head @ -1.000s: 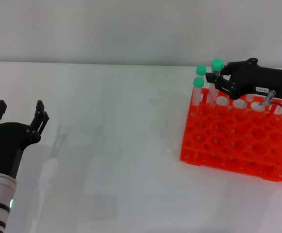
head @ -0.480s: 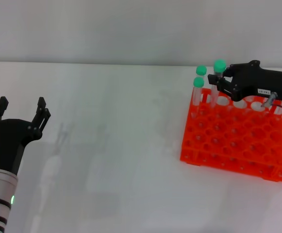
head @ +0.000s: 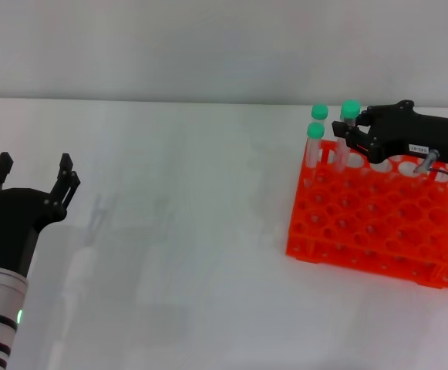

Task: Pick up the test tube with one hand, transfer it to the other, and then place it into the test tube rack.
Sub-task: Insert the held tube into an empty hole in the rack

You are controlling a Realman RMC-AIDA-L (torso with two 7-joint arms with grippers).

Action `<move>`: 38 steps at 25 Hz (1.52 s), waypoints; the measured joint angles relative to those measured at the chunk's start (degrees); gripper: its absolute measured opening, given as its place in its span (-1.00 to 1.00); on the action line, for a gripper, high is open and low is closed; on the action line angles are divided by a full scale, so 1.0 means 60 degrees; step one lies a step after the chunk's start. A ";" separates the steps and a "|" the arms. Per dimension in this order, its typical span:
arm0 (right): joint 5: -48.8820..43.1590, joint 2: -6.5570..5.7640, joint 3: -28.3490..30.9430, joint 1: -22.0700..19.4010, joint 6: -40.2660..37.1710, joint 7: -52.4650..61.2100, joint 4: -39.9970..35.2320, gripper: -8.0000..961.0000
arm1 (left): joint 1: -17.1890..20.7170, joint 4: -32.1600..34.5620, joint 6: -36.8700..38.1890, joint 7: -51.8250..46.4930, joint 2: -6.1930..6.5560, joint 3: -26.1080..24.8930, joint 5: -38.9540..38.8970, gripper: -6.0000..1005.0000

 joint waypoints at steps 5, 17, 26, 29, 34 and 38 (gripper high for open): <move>0.0036 0.0016 -0.0001 0.0055 -0.0090 -0.0082 0.0177 -0.50 | 0.0001 -0.0005 0.0000 0.0000 0.0000 0.0006 0.0000 0.74; 0.0575 0.0066 -0.0108 0.0096 -0.0368 -0.0705 0.1068 -0.47 | 0.0001 -0.0004 0.0001 -0.0091 0.0000 0.0049 0.0091 0.74; 0.0778 0.0042 -0.0528 0.0018 -0.0304 -0.1003 0.1076 -0.46 | 0.0006 -0.0004 0.0052 -0.0118 0.0000 0.0047 0.0299 0.74; 0.0785 0.0044 -0.0529 0.0013 -0.0344 -0.0979 0.1075 -0.45 | 0.0008 -0.0004 0.0055 -0.0119 0.0000 0.0044 0.0325 0.74; 0.0789 0.0045 -0.0603 -0.0001 -0.0328 -0.0960 0.1068 -0.44 | 0.0035 -0.0004 0.0071 -0.0232 0.0000 0.0043 0.0342 0.74; 0.0794 0.0045 -0.0615 -0.0039 -0.0233 -0.0901 0.1059 -0.06 | 0.0029 -0.0008 0.0074 -0.0329 0.0000 0.0044 0.0403 0.74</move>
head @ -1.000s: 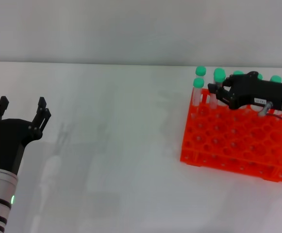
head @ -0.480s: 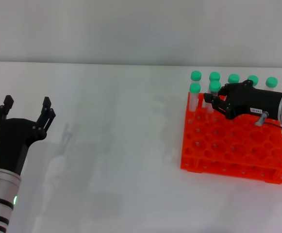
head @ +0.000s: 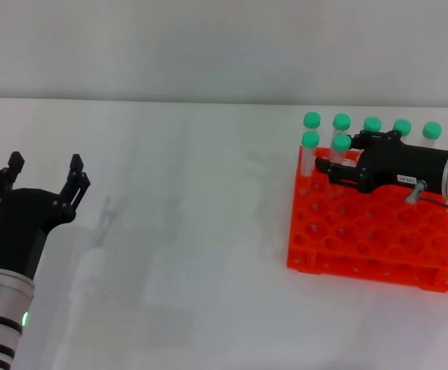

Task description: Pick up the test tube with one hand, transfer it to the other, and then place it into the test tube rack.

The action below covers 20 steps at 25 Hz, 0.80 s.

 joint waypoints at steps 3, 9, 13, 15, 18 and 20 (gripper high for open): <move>0.0063 -0.0030 0.0062 -0.0125 0.0239 0.0028 -0.0063 0.19 | -0.0008 -0.0013 0.0000 -0.0006 0.0000 0.0000 0.0053 0.74; 0.0234 -0.0078 0.0087 -0.0798 0.0702 0.0251 -0.0705 0.58 | -0.0025 -0.0057 0.0000 -0.0008 0.0000 0.0000 0.0058 0.74; 0.0371 -0.0093 0.0104 -0.1302 0.0980 0.0478 -0.1160 0.70 | -0.0040 -0.0085 0.0000 -0.0019 -0.0001 0.0000 0.0058 0.74; 0.0503 -0.0107 0.0142 -0.1500 0.1176 0.0500 -0.1230 0.76 | -0.0044 -0.0094 0.0000 -0.0020 0.0000 -0.0014 0.0057 0.74; 0.0631 -0.0153 0.0527 -0.1893 0.1737 0.0466 -0.1261 0.82 | -0.0044 -0.0120 0.0000 -0.0070 0.0000 -0.0035 0.0054 0.74; 0.0666 -0.0147 0.1140 -0.2211 0.2075 0.0293 -0.1261 0.82 | -0.0049 -0.0180 0.0000 -0.0267 0.0000 -0.0033 0.0059 0.74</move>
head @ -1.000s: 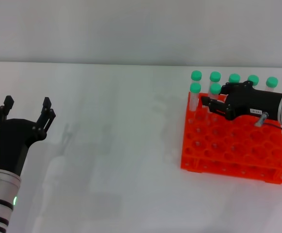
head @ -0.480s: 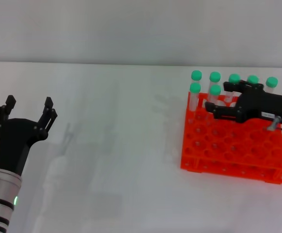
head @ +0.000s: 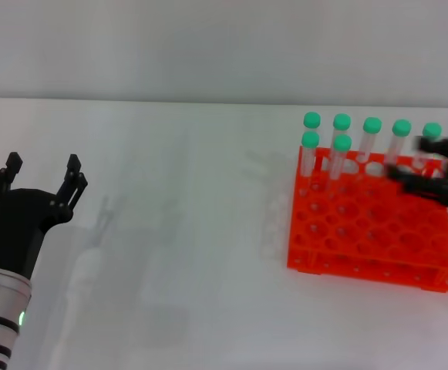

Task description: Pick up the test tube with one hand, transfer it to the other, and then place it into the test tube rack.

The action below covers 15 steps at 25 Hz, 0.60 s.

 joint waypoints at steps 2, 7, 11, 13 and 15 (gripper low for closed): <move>0.0326 0.0037 0.0862 -0.0438 0.0227 -0.0587 0.0160 0.82 | -0.0013 -0.0059 -0.0001 -0.0289 0.0000 0.0012 0.0002 0.74; 0.3354 0.0075 0.2341 -0.1339 0.0480 -0.4023 0.2038 0.82 | -0.0026 -0.0153 0.0064 -0.0615 -0.0001 0.0016 -0.0008 0.74; 0.6171 0.0076 0.3125 -0.1480 0.1192 -0.7397 0.4264 0.82 | -0.0011 -0.0203 0.0243 -0.0627 0.0000 0.0023 -0.0007 0.74; 0.7090 0.0090 0.3456 -0.1484 0.1519 -0.8360 0.5061 0.82 | -0.0024 -0.0207 0.0256 -0.0628 0.0000 0.0030 0.0026 0.74; 0.7497 0.0109 0.3790 -0.1462 0.1607 -0.8556 0.5446 0.82 | -0.0053 -0.0208 0.0258 -0.0630 0.0000 0.0036 0.0091 0.74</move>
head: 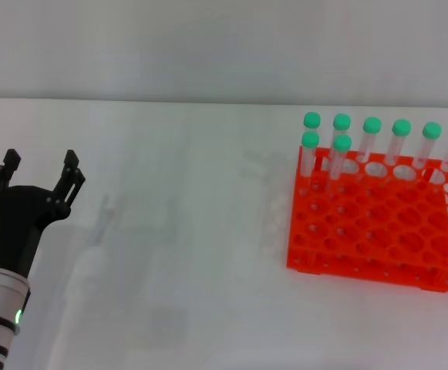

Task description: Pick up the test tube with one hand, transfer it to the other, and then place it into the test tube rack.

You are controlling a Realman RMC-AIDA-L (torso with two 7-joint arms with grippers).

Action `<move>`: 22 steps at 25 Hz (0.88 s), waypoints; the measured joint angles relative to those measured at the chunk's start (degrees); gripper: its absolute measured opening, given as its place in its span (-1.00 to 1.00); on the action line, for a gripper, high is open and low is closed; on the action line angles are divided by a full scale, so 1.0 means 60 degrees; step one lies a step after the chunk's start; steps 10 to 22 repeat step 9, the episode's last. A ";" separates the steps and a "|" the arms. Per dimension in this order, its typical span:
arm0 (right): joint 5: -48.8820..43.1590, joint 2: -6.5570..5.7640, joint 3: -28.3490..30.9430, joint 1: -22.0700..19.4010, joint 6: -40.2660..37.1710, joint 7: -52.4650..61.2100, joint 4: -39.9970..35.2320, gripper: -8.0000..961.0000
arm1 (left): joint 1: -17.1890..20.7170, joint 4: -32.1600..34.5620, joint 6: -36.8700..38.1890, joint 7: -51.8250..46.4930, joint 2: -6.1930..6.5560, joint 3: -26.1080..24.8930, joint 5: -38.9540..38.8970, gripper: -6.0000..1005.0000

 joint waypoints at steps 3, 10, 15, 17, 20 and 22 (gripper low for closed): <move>0.0111 -0.0003 0.0357 0.0048 -0.0098 0.0082 0.0304 0.82 | -0.0052 -0.0004 0.0004 0.0018 0.0000 -0.0001 0.0132 0.74; 0.0076 -0.0007 0.0316 0.0064 -0.0233 0.0273 0.0352 0.82 | -0.0059 -0.0005 0.0007 0.0027 0.0000 -0.0002 0.0769 0.74; 0.0076 -0.0007 0.0316 0.0064 -0.0233 0.0273 0.0352 0.82 | -0.0059 -0.0005 0.0007 0.0027 0.0000 -0.0002 0.0769 0.74; 0.0076 -0.0007 0.0316 0.0064 -0.0233 0.0273 0.0352 0.82 | -0.0059 -0.0005 0.0007 0.0027 0.0000 -0.0002 0.0769 0.74; 0.0076 -0.0007 0.0316 0.0064 -0.0233 0.0273 0.0352 0.82 | -0.0059 -0.0005 0.0007 0.0027 0.0000 -0.0002 0.0769 0.74; 0.0076 -0.0007 0.0316 0.0064 -0.0233 0.0273 0.0352 0.82 | -0.0059 -0.0005 0.0007 0.0027 0.0000 -0.0002 0.0769 0.74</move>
